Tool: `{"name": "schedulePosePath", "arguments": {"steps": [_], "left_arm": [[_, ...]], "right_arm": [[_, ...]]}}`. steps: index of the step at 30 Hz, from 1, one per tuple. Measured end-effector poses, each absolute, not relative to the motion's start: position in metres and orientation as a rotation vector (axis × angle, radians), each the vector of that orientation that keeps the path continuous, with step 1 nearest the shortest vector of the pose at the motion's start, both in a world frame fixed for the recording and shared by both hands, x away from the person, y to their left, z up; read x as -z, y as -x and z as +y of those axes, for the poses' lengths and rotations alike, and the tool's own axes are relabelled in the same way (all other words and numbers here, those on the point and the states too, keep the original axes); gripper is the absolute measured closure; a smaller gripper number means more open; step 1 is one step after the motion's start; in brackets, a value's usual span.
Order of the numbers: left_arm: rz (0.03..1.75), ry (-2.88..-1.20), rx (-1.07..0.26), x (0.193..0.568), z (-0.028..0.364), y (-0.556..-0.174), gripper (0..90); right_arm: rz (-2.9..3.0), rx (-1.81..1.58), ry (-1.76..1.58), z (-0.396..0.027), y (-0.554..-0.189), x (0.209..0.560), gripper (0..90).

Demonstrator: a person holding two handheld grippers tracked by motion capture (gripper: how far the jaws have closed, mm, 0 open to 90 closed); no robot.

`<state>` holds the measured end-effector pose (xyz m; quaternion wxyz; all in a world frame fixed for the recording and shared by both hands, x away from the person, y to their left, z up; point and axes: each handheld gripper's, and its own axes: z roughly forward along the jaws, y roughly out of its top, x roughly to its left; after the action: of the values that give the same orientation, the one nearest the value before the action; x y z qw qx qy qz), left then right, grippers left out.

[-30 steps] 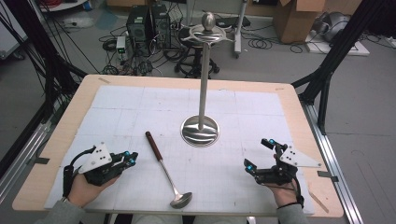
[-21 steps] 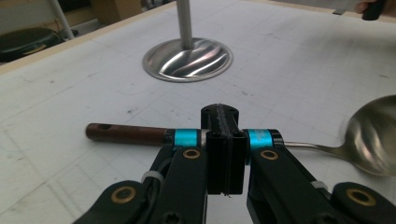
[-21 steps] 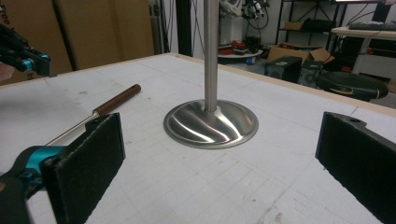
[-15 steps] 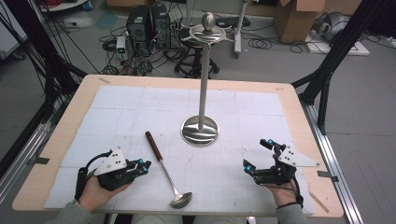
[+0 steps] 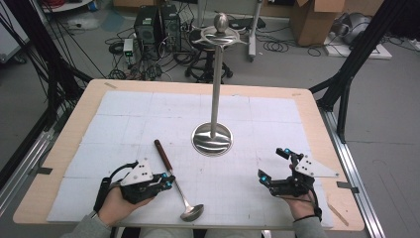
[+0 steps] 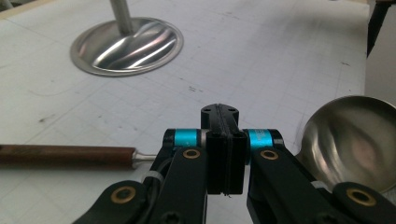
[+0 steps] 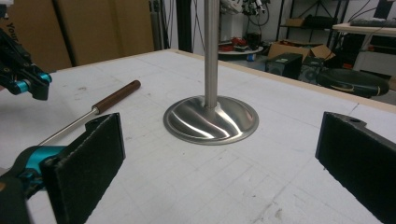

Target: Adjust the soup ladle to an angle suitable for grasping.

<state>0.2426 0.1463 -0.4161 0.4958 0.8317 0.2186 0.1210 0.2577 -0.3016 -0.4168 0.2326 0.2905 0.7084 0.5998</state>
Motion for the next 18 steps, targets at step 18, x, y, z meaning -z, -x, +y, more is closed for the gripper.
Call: {"name": "schedulePosePath", "arguments": {"steps": [18], "left_arm": [[0.484,-2.154,-0.185,0.435,0.103,-0.243,89.5]], "right_arm": [[1.964,-1.655,-0.800,-0.301,-0.258,0.417,0.3]]}}
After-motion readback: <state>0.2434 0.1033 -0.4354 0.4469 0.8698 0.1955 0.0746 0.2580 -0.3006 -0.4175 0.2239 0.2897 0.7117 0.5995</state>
